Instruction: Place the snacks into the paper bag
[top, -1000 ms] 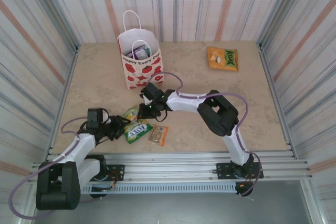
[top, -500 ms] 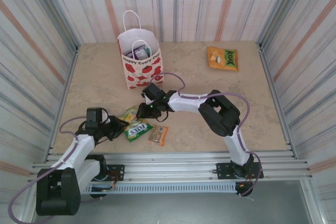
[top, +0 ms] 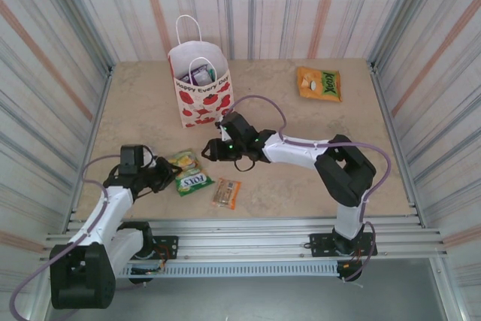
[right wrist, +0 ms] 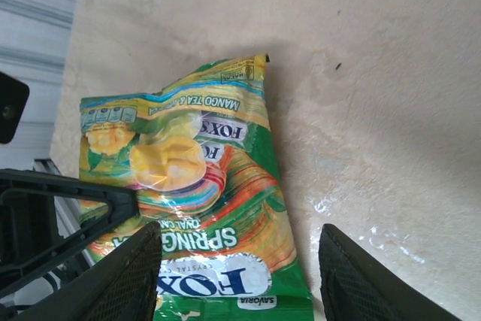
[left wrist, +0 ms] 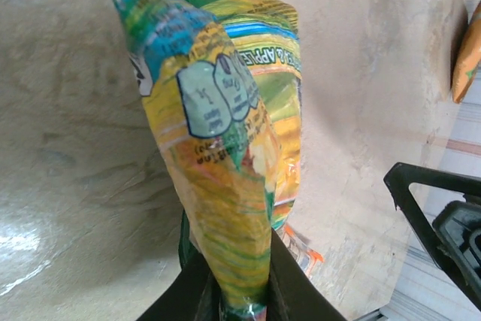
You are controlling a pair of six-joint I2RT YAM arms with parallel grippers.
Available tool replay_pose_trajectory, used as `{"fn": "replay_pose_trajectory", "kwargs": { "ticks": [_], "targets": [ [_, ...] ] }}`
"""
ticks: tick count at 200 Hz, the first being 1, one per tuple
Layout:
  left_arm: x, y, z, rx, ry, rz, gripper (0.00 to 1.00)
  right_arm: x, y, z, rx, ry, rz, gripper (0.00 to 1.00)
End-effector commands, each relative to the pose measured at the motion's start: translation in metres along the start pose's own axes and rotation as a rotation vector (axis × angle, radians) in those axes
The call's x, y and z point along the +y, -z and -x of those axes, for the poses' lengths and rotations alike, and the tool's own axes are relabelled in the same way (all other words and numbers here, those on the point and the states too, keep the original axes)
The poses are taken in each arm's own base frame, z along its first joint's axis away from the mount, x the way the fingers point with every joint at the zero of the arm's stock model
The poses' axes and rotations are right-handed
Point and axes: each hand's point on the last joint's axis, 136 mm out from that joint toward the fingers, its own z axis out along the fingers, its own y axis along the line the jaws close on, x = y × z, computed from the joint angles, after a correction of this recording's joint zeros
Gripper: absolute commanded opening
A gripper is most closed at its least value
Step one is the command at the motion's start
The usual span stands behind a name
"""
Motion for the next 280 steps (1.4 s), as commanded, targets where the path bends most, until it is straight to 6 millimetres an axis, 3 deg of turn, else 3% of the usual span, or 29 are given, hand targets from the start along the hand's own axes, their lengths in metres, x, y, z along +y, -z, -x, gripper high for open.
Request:
{"fn": "replay_pose_trajectory", "kwargs": {
  "ticks": [1, 60, 128, 176, 222, 280],
  "targets": [
    [-0.029, 0.009, 0.009, -0.013, -0.119, -0.068, 0.16, 0.015, 0.018, 0.012, -0.070, 0.071, 0.042, 0.58],
    [-0.088, 0.020, 0.011, 0.002, -0.372, -0.245, 0.11, 0.014, 0.042, 0.013, -0.171, 0.157, 0.064, 0.60],
    [-0.159, 0.039, -0.012, -0.033, -0.752, -0.514, 0.08, 0.014, 0.103, 0.026, -0.367, 0.320, 0.127, 0.66],
    [-0.192, 0.054, -0.014, -0.112, -0.862, -0.628, 0.08, 0.012, 0.140, 0.031, -0.422, 0.333, 0.222, 0.69],
    [-0.217, 0.067, -0.025, -0.109, -0.936, -0.727, 0.08, 0.034, 0.170, 0.037, -0.397, 0.375, 0.442, 0.70],
    [-0.251, 0.082, -0.037, -0.096, -1.034, -0.824, 0.08, 0.059, 0.182, 0.038, -0.354, 0.425, 0.572, 0.70]
  ]
}}
